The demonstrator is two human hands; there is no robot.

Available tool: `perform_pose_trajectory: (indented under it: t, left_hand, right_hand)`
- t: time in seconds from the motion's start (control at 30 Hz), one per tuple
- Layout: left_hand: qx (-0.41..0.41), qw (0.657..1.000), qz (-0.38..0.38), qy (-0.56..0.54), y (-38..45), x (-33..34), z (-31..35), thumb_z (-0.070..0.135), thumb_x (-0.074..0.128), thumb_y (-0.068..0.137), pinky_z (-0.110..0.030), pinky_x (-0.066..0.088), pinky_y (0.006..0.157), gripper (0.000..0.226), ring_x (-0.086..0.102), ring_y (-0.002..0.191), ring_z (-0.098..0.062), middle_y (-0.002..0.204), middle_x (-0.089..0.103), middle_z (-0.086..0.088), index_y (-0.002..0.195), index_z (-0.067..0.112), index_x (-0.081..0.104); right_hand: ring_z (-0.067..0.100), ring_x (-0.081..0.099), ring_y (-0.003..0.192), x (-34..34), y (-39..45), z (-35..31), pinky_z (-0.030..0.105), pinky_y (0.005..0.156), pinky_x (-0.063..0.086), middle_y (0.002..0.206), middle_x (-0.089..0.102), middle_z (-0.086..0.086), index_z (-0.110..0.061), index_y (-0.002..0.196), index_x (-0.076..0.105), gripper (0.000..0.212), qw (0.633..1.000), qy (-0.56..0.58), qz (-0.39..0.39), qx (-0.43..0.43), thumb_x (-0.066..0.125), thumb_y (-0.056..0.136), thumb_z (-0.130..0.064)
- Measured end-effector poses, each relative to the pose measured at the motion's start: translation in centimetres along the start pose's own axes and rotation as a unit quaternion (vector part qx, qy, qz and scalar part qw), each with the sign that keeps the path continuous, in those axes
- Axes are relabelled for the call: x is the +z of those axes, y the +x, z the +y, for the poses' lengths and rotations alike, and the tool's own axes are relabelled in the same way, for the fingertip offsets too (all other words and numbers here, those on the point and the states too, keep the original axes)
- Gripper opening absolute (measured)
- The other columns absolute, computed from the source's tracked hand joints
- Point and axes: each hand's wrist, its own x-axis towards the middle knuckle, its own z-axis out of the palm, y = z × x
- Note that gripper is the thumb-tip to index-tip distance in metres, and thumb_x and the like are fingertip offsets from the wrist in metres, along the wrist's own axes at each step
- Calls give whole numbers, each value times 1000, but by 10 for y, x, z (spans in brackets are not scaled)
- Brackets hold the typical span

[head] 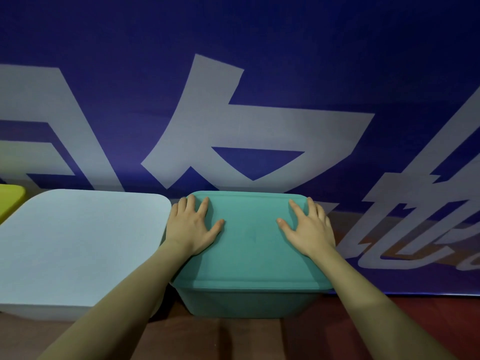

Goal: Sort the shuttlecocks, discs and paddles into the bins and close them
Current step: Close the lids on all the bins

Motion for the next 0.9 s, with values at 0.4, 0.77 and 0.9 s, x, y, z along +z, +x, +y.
perform_pose_trajectory:
  t: [0.4,0.77,0.9]
  left_hand:
    - [18,1000,-13,-4,10,6,-3,72,-4,71,-42,15,114,92,15,142,-30,155,19,-11,147,27,23]
    - [20,999,-38,-18,29,12,6,71,-12,67,-43,2,116,96,-2,145,-29,158,1,-7,150,25,1]
    - [23,999,-31,-13,29,13,8,70,-12,68,-45,0,116,94,-2,145,-28,158,4,-4,150,26,0]
  right_hand:
    - [29,2,144,3,14,-5,44,113,16,158,1,2,-37,148,6,67,1000,-7,-7,-16,24,90,-65]
    - [28,16,138,-1,41,1,43,111,20,155,16,1,-32,147,18,58,999,15,0,-38,31,95,-53]
    - [26,30,127,-5,56,7,41,105,25,144,35,0,-20,144,30,53,997,60,27,-38,40,96,-41]
